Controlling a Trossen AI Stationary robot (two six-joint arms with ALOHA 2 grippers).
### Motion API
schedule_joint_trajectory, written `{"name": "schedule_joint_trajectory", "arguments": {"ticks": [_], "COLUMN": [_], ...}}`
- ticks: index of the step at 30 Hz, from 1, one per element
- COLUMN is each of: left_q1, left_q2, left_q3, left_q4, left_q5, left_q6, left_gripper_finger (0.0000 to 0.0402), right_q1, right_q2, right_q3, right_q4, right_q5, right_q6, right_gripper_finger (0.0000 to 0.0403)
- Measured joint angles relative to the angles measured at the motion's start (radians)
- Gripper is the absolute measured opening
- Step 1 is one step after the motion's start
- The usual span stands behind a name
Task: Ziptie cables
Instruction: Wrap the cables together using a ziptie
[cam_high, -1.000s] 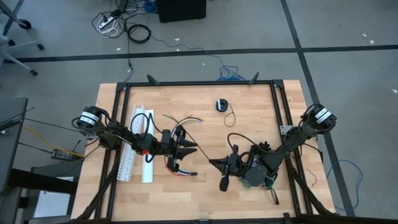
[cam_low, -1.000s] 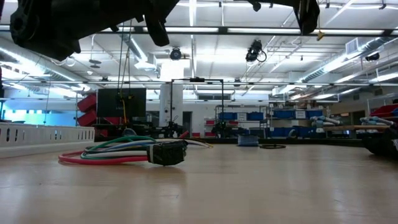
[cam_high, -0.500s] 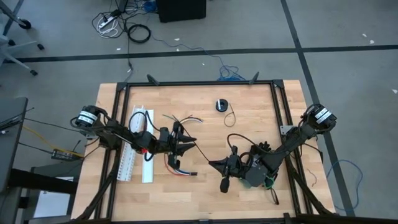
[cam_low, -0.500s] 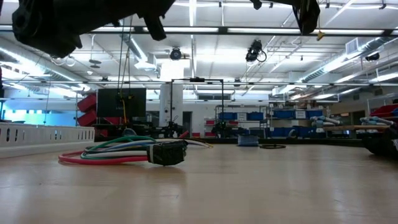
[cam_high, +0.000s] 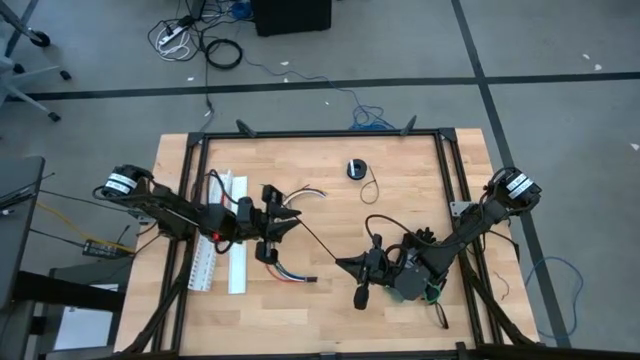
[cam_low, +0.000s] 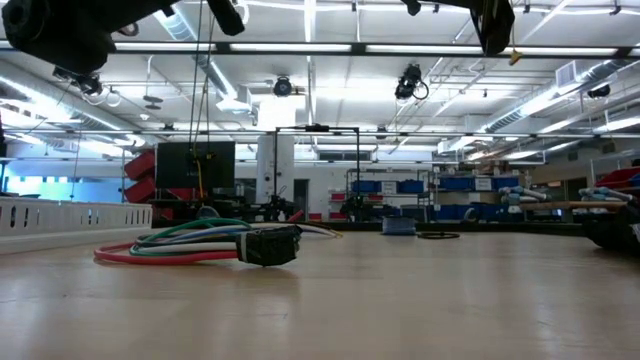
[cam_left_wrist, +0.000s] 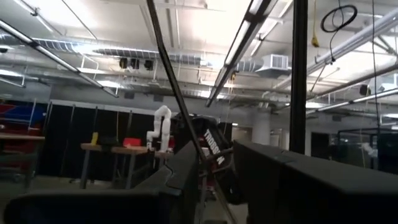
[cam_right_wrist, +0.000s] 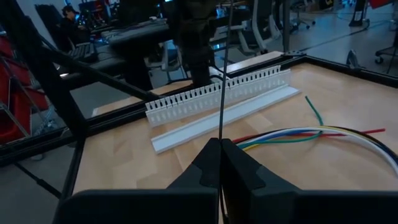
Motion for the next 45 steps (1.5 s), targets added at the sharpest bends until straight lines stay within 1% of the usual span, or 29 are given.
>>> {"name": "schedule_joint_trajectory", "arguments": {"ticks": [5, 8, 15, 20, 27, 43, 45], "left_q1": [-0.001, -0.001, 0.002, 0.002, 0.002, 0.002, 0.002], "left_q2": [-0.080, -0.098, -0.100, -0.110, -0.143, -0.144, -0.144], "left_q3": [-0.053, -0.067, -0.066, -0.066, -0.066, -0.066, -0.066], "left_q4": [0.003, -0.001, 0.002, 0.003, 0.003, 0.002, 0.002], "left_q5": [-0.019, -0.021, -0.025, -0.070, -0.075, -0.078, -0.074], "left_q6": [0.022, 0.030, 0.049, 0.089, 0.095, 0.112, 0.110], "left_gripper_finger": [0.0092, 0.0092, 0.0092, 0.0092, 0.0092, 0.0092, 0.0092], "right_q1": [0.000, -0.004, -0.007, -0.007, -0.008, -0.013, -0.013], "right_q2": [0.000, 0.000, 0.000, 0.000, 0.000, 0.000, 0.000], "right_q3": [0.000, 0.000, 0.000, 0.000, 0.000, 0.000, 0.000], "right_q4": [0.001, 0.003, 0.006, 0.012, 0.012, 0.012, 0.015], "right_q5": [0.000, -0.003, -0.016, -0.041, -0.043, -0.053, -0.041], "right_q6": [0.000, 0.000, 0.000, 0.001, 0.001, 0.000, -0.005], "right_gripper_finger": [0.0000, 0.0000, 0.0000, 0.0000, 0.0000, 0.0000, 0.0000]}}
